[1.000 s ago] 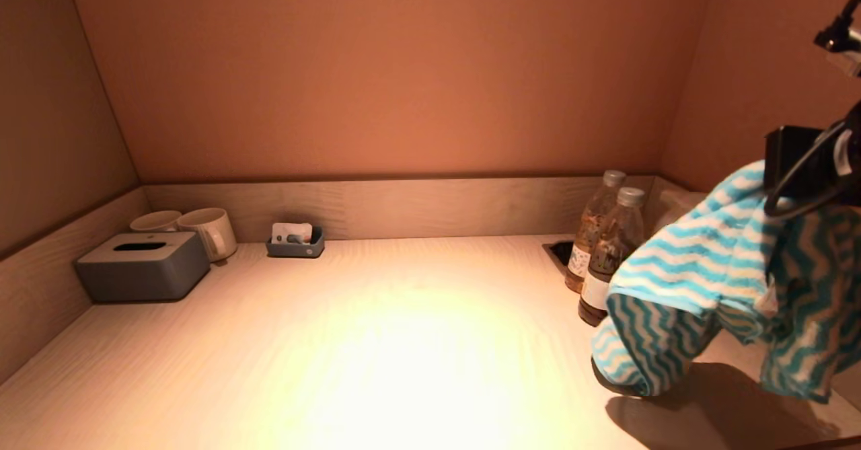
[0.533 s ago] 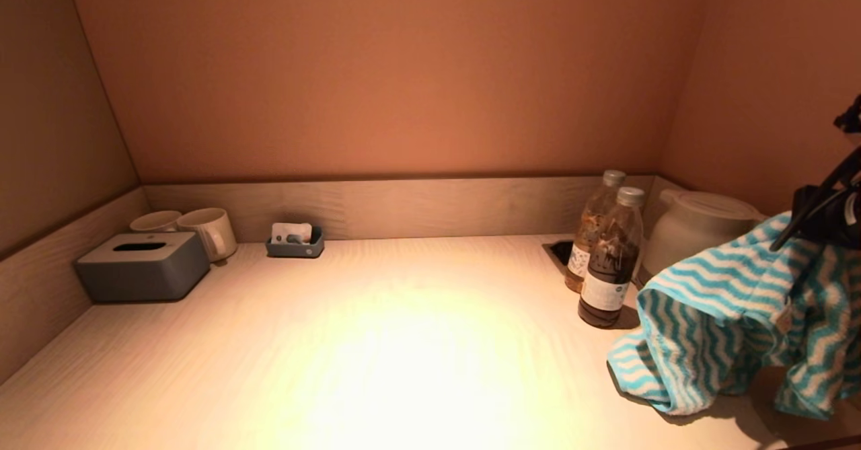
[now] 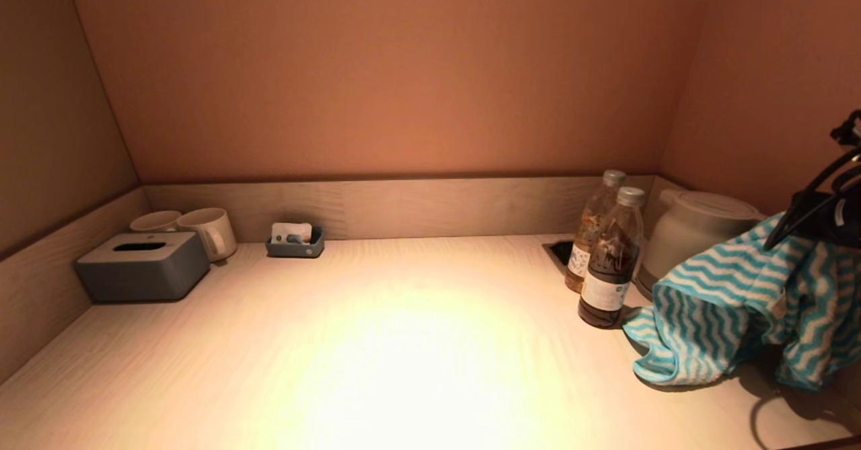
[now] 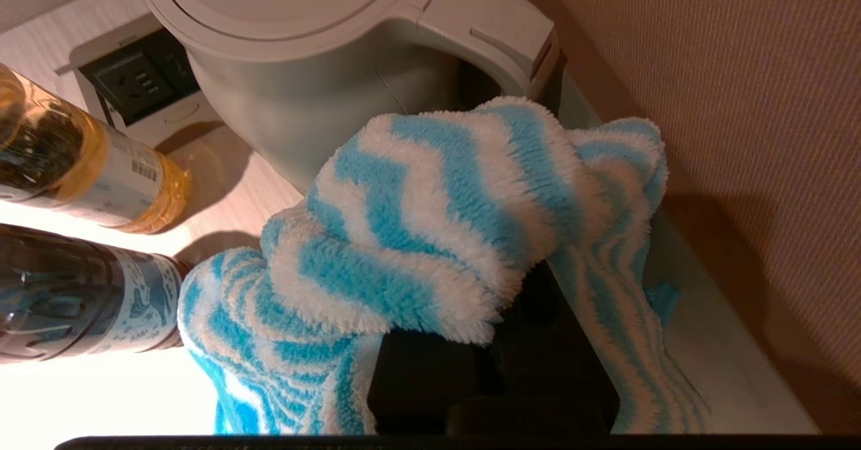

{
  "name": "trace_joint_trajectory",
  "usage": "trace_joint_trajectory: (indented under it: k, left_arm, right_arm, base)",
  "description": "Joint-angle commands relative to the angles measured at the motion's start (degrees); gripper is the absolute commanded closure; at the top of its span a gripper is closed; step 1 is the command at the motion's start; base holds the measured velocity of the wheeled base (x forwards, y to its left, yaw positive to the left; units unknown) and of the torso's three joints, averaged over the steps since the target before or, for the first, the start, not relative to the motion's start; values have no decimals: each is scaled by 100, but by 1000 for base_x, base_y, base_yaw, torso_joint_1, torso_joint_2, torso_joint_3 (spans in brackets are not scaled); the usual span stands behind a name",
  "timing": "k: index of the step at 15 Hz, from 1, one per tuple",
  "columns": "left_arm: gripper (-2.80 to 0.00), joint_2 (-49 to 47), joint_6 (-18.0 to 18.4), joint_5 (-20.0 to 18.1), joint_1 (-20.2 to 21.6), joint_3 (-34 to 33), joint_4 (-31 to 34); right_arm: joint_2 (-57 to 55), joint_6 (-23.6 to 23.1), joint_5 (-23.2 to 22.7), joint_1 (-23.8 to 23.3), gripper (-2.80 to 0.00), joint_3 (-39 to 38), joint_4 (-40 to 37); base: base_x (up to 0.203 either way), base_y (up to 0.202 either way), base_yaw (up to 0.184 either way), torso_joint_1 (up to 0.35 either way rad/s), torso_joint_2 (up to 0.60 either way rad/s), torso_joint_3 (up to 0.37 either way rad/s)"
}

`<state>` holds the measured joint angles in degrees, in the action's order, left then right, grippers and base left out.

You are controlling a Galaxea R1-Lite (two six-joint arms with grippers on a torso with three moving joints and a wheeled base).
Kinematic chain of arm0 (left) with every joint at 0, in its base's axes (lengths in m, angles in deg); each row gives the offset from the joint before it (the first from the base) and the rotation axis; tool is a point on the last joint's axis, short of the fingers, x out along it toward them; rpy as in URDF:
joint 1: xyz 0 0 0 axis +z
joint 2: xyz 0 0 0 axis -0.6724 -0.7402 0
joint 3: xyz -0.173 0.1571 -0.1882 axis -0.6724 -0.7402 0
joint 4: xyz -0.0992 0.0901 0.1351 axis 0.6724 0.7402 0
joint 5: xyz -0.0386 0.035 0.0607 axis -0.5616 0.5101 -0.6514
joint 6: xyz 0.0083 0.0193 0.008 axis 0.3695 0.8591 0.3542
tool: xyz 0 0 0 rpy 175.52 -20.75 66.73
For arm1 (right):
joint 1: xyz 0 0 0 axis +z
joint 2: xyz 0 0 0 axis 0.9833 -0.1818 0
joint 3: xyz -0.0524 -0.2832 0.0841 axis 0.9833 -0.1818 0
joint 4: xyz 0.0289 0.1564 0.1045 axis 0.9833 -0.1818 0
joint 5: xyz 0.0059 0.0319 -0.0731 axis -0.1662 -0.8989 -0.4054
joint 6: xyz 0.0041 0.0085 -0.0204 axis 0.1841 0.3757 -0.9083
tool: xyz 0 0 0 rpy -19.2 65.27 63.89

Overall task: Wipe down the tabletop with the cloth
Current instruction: Place the tablecloth

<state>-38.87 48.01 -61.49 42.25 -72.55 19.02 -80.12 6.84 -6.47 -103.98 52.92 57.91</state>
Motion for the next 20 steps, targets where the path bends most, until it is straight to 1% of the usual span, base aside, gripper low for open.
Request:
trace_joint_trajectory:
  k: [1, 3, 6, 8, 10, 14, 16, 17, 20]
  left_arm:
    - [0, 2, -5, 2, 0, 0, -2]
    - [0, 2, -5, 2, 0, 0, -2]
    - [0, 2, -5, 2, 0, 0, -2]
    - [0, 2, -5, 2, 0, 0, -2]
    - [0, 2, -5, 2, 0, 0, -2]
    - [0, 2, -5, 2, 0, 0, -2]
    - [0, 2, -5, 2, 0, 0, -2]
    - [0, 2, -5, 2, 0, 0, -2]
    - [0, 2, -5, 2, 0, 0, -2]
  right_arm:
    - [30, -18, -9, -2, 0, -79, 30]
    - [155, -124, -46, 2, 0, -284, 27]
    - [557, -346, -328, 9, 0, -989, 75]
    - [728, -588, -510, 17, 0, -1426, 91]
    - [702, -770, -579, 28, 0, -1531, 97]
    - [446, -773, -563, 28, 0, -1470, 158]
    - [349, -785, -527, 27, 0, -1476, 348]
    - [247, -794, -510, 21, 0, -1482, 587]
    - [57, -796, -492, 20, 0, -1452, 659]
  base:
    - [0, 0, 0, 0, 0, 0]
    - [0, 0, 0, 0, 0, 0]
    - [0, 0, 0, 0, 0, 0]
    - [0, 0, 0, 0, 0, 0]
    - [0, 0, 0, 0, 0, 0]
    - [0, 0, 0, 0, 0, 0]
    - [0, 0, 0, 0, 0, 0]
    - [0, 0, 0, 0, 0, 0]
    - [0, 0, 0, 0, 0, 0]
